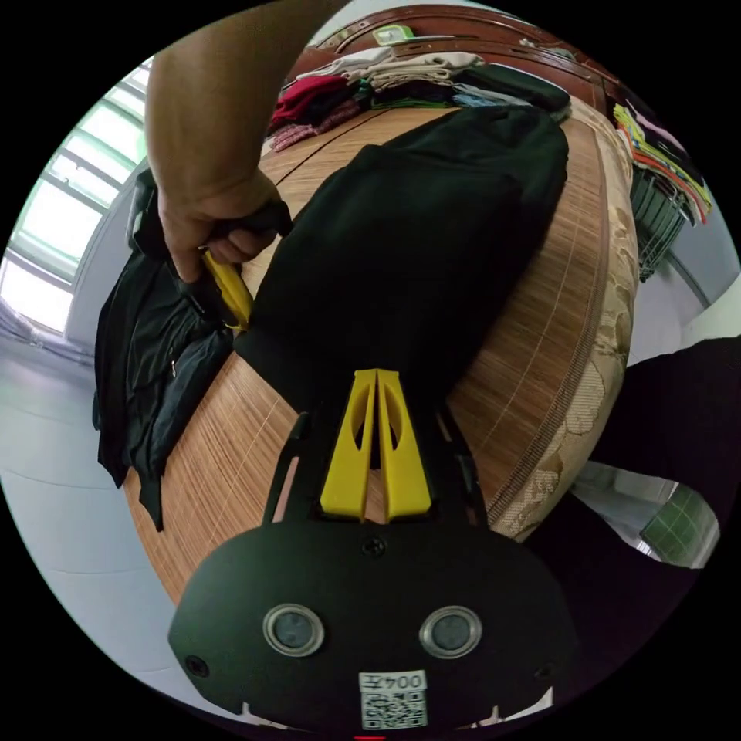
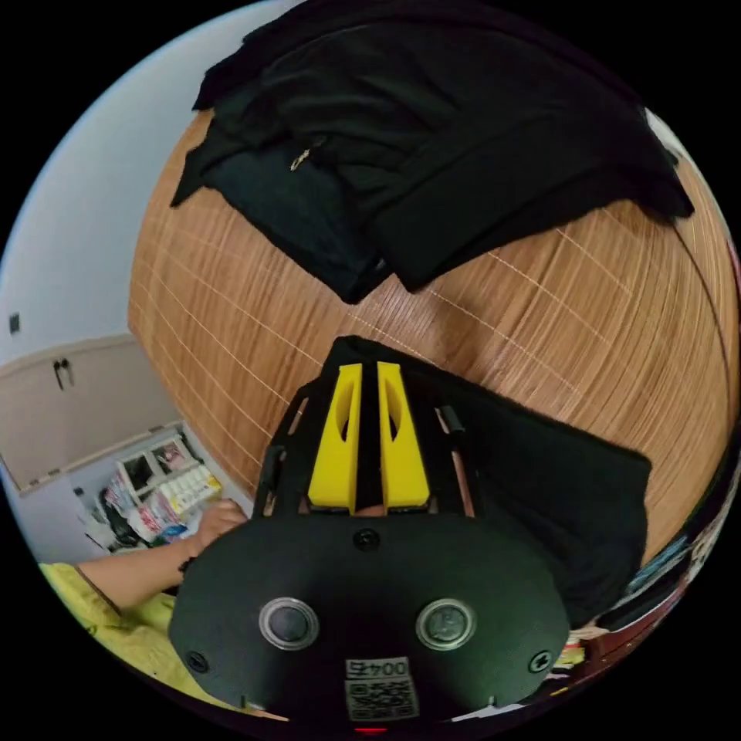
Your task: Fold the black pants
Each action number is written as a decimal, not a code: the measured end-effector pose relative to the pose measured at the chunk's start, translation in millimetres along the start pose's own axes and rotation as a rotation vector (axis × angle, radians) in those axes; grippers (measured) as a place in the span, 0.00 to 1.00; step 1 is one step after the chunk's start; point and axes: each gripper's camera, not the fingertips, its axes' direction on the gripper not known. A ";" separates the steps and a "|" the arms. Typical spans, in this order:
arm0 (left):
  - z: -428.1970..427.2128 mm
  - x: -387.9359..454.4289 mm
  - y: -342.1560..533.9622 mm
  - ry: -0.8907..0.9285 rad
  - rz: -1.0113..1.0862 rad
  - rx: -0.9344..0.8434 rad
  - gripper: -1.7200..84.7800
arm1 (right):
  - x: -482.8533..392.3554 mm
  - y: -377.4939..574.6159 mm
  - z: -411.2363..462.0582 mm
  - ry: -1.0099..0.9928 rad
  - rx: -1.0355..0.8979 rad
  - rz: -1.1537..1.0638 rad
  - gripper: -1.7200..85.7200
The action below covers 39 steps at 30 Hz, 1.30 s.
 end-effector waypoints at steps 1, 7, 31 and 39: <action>-1.9 -3.3 -3.2 0.012 -0.010 -0.004 0.03 | 4.1 10.6 -10.3 -0.060 0.052 0.017 0.10; -34.4 -41.2 -9.3 0.037 -0.066 0.038 0.11 | 37.2 142.7 -90.3 -0.116 0.581 0.156 0.15; 19.7 -36.2 -290.4 0.175 0.332 0.051 0.04 | 57.3 380.7 -29.5 0.165 0.403 0.418 0.07; 41.3 -45.8 -307.6 0.236 0.243 0.017 0.05 | 94.8 418.8 -22.7 -0.118 0.426 0.426 0.07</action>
